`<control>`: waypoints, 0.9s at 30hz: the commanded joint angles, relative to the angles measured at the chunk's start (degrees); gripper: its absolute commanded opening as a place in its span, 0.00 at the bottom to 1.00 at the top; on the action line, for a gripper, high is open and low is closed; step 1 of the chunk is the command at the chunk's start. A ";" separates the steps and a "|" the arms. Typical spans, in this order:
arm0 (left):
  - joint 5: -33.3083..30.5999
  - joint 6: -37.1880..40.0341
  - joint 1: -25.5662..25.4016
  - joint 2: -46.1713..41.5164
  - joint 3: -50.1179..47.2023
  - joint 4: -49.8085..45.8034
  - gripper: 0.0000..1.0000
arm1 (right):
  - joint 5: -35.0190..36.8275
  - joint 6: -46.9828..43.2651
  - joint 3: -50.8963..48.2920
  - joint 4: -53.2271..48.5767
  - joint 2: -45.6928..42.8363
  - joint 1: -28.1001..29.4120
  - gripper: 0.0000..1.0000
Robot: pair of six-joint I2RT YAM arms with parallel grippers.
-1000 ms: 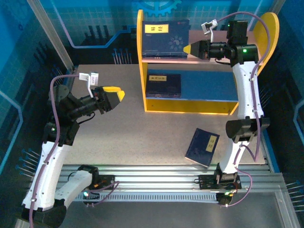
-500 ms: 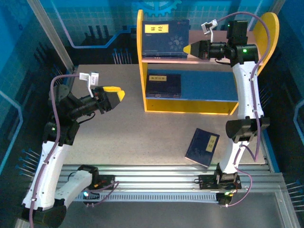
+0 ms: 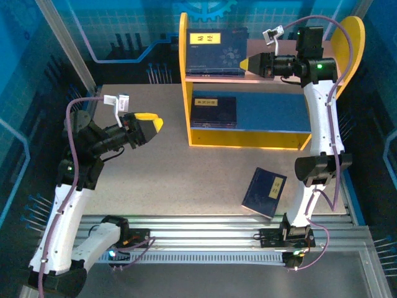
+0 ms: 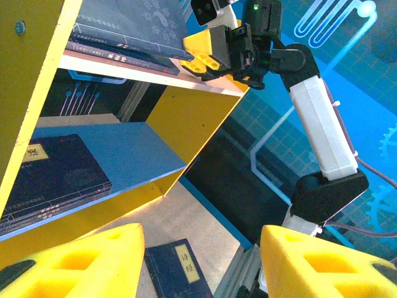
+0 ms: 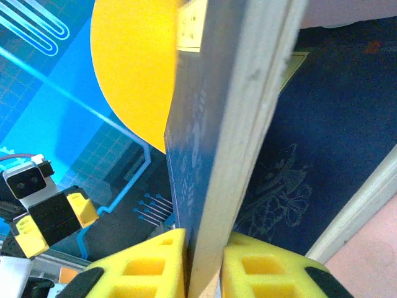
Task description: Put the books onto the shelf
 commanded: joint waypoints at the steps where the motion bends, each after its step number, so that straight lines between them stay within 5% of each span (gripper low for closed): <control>1: -0.55 1.59 -0.11 -0.49 0.31 0.04 0.53 | -1.21 0.10 1.88 -1.03 1.21 0.65 0.22; 18: -0.64 1.86 -0.09 -0.58 0.29 -0.14 0.53 | -0.33 0.24 3.12 -1.44 1.94 0.68 0.30; 27: -0.73 1.85 -0.09 -0.67 0.25 -0.14 0.53 | -2.01 0.37 3.36 -1.20 2.28 0.55 0.16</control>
